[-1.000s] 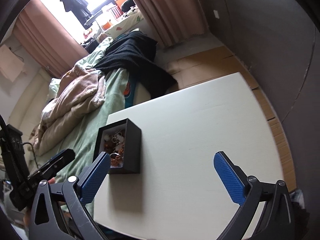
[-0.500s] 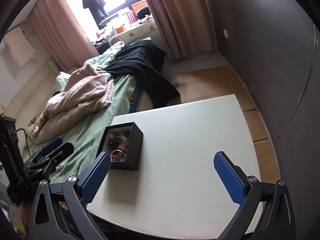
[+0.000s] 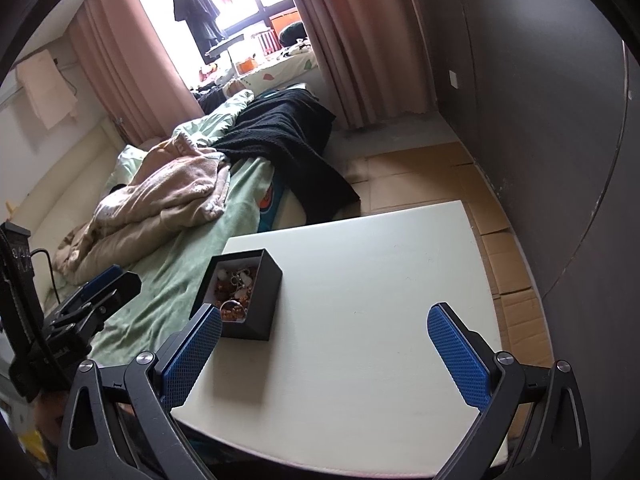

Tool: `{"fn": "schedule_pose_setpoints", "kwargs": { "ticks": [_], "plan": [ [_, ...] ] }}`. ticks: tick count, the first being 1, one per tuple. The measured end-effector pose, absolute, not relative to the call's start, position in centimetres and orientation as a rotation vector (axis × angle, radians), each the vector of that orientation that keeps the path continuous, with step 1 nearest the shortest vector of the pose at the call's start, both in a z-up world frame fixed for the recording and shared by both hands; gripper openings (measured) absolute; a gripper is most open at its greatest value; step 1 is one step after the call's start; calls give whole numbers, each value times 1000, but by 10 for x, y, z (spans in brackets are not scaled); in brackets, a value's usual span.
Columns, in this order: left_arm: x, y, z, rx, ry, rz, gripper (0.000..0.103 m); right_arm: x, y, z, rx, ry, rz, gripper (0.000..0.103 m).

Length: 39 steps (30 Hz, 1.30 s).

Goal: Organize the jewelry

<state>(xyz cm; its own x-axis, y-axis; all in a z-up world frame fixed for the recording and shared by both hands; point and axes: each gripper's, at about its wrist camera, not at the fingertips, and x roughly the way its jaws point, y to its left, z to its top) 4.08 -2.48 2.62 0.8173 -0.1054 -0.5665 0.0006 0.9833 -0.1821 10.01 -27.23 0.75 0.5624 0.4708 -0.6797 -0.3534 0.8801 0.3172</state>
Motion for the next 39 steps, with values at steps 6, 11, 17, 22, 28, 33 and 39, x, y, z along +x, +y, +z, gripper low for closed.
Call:
{"fn": "schedule_pose_setpoints", "kwargs": {
  "ticks": [6, 11, 17, 22, 28, 33, 39],
  "plan": [
    [38, -22, 27, -181, 610, -52, 102, 98, -272, 7, 145, 846, 488, 103],
    [36, -19, 29, -180, 600, -42, 102, 96, -275, 10, 163, 826, 495, 103],
    [35, -17, 30, -185, 597, -45, 102, 94, -273, 9, 154, 821, 497, 103],
    [33, -18, 32, -180, 592, -48, 102, 93, -274, 11, 159, 814, 494, 103],
    [30, -22, 36, -178, 583, -51, 102, 87, -278, 17, 164, 809, 477, 103],
    [29, -25, 37, -173, 580, -52, 102, 85, -278, 16, 162, 812, 478, 103],
    [28, -28, 36, -165, 580, -48, 102, 88, -277, 12, 150, 815, 460, 103]
  ]
}}
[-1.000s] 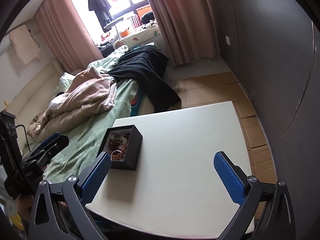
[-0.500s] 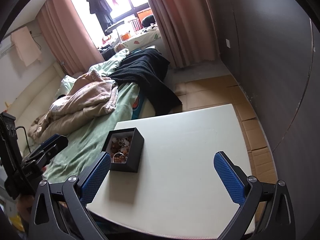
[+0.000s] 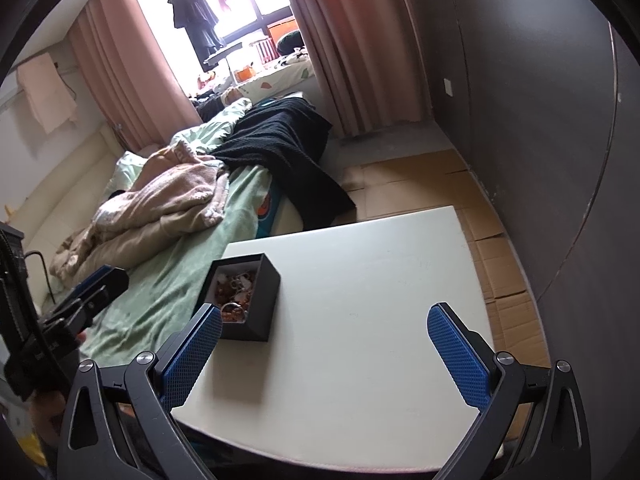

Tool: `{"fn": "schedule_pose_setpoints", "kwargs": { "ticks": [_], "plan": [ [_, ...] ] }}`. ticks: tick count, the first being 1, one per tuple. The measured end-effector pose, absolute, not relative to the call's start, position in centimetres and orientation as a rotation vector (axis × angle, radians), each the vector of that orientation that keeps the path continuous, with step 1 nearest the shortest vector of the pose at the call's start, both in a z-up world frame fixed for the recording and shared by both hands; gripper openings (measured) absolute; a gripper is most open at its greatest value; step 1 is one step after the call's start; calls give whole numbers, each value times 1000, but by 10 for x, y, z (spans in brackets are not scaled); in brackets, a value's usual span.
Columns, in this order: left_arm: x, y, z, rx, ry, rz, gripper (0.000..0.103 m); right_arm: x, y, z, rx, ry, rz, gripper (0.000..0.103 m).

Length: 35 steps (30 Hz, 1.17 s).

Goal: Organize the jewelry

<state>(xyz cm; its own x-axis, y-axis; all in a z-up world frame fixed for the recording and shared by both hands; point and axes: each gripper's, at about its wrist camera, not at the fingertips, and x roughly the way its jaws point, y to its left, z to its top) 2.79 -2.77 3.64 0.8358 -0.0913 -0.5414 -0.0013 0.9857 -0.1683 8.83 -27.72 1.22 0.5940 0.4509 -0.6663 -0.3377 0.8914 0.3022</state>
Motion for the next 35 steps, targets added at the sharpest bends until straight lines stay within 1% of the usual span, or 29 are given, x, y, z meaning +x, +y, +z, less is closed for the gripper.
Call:
{"fn": "schedule_pose_setpoints", "kwargs": {
  "ticks": [18, 26, 35],
  "plan": [
    [30, -32, 31, -146, 583, -9, 102, 88, -278, 11, 133, 816, 452, 103],
    [42, -37, 20, -84, 609, 57, 102, 94, -280, 0, 128, 842, 447, 103],
    [44, -29, 16, -102, 622, 35, 102, 98, -277, -9, 127, 870, 418, 103]
  ]
}}
